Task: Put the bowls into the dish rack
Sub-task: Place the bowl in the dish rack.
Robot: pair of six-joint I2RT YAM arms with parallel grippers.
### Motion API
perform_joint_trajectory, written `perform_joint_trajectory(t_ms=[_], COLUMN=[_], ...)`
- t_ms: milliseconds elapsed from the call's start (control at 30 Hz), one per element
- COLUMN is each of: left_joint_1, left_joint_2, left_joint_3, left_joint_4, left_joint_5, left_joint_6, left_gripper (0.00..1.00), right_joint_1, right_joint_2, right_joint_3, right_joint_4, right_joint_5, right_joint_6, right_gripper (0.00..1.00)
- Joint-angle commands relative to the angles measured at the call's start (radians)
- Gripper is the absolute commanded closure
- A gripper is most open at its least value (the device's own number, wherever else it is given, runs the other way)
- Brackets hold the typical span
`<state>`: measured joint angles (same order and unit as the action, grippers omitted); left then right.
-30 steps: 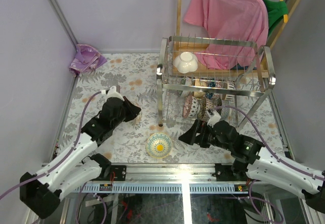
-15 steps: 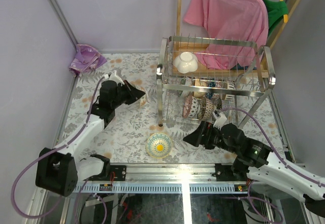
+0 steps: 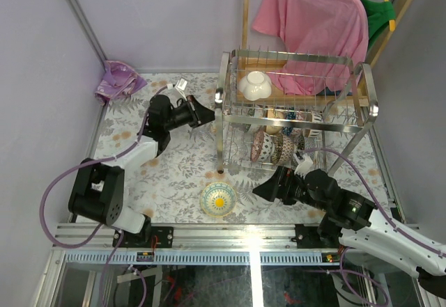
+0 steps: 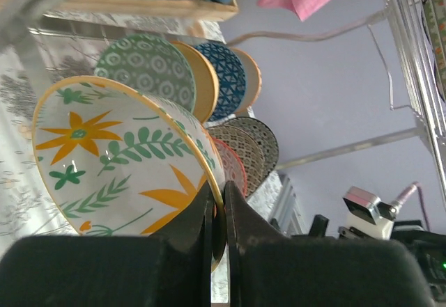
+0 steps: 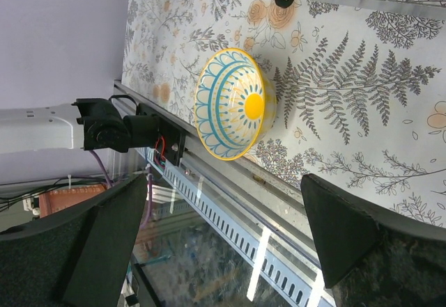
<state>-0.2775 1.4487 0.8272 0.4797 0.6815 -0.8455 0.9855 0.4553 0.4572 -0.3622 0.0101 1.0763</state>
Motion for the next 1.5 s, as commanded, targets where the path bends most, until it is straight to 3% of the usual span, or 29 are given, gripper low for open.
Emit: perform_joint_trajectory(t_ms=[0, 300, 1033, 1267, 1467], left_joint_1=[-0.039, -0.152, -0.181, -0.181, -0.183], left_joint_2=[0.066, 0.215, 0.328, 0.335, 0.312], left_joint_3=[0.023, 0.043, -0.046, -0.044, -0.011], left_joint_4=[0.246, 0.426, 0.467, 0.367, 0.142], left_joint_5=[0.158, 0.162, 0.15, 0.119, 0.066], left_joint_6=[-0.166, -0.342, -0.383, -0.306, -0.164], left_gripper=[1.0, 1.0, 1.0, 1.0, 1.0], right_joint_1=[0.006, 0.007, 0.006, 0.005, 0.005], right_joint_2=[0.008, -0.006, -0.064, -0.066, -0.079], right_joint_3=[0.027, 0.027, -0.008, -0.013, -0.014], right_joint_4=[0.027, 0.014, -0.005, -0.003, -0.014], right_joint_5=[0.001, 0.008, 0.027, 0.025, 0.031], right_joint_6=[-0.01, -0.009, 0.006, 0.007, 0.008], right_gripper=[0.01, 0.01, 0.01, 0.01, 0.01])
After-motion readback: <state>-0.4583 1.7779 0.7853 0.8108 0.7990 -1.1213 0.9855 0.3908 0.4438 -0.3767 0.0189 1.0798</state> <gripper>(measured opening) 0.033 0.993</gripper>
